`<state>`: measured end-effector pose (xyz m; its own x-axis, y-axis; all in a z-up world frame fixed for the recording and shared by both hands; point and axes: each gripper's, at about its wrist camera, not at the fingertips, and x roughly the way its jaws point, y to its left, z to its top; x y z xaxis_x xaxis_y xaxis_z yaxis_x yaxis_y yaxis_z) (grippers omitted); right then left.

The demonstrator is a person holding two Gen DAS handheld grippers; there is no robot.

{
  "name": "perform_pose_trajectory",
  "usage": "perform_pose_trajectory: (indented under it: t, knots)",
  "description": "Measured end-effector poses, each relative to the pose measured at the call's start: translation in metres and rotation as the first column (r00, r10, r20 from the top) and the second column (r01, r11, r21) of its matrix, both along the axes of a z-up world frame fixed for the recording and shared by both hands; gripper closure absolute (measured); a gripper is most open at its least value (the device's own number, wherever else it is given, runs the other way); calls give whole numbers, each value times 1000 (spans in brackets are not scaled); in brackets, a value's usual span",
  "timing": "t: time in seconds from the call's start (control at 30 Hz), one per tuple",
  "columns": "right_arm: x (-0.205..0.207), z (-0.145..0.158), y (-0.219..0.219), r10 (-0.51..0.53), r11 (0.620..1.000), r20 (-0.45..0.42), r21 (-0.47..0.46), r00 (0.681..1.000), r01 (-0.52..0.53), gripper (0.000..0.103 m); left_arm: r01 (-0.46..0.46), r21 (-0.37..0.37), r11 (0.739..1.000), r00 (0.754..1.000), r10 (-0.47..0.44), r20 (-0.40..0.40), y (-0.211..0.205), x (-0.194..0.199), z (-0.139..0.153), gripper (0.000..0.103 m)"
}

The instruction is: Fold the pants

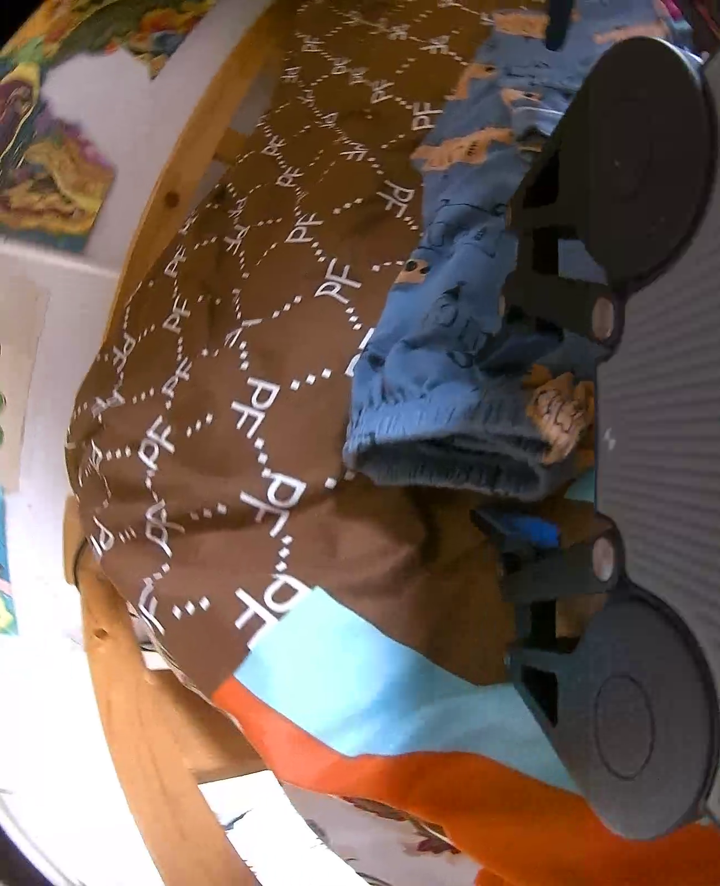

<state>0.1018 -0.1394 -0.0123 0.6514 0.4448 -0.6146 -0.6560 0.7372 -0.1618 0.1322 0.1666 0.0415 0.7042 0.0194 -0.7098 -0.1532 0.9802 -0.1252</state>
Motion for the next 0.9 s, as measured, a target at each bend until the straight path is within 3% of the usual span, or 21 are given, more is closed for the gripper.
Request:
perform_pose_trajectory:
  t: [0.03,0.1,0.17,0.27,0.33,0.57,0.73,0.9]
  knots:
    - [0,-1,0,0,1000,-1,-3,1000,0,1,-2,-11,1000,1000,2,-9,2,2,0,55]
    - [0,-4,1,4,1000,-3,-16,1000,-4,1,1,-6,1000,999,-1,-38,2,8,0,75]
    - [-2,-6,3,10,999,4,-36,1000,-10,1,-12,-2,1000,998,12,-60,1,10,2,83]
    - [-3,-5,5,17,999,16,-47,1000,-17,1,-34,-27,999,998,33,-50,-5,7,8,86]
    - [-4,-3,6,19,998,31,-52,999,-17,1,-16,0,1000,999,16,-32,-13,3,14,87]
    - [-5,8,-8,-28,999,64,-29,998,30,1,141,74,987,989,-144,33,-56,-10,43,87]
    - [-6,16,-34,-106,994,79,-5,991,107,1,312,98,945,945,-319,70,-104,-16,59,87]
    - [-9,19,-66,-214,977,76,14,974,214,1,481,99,871,869,-488,75,-155,-19,63,87]
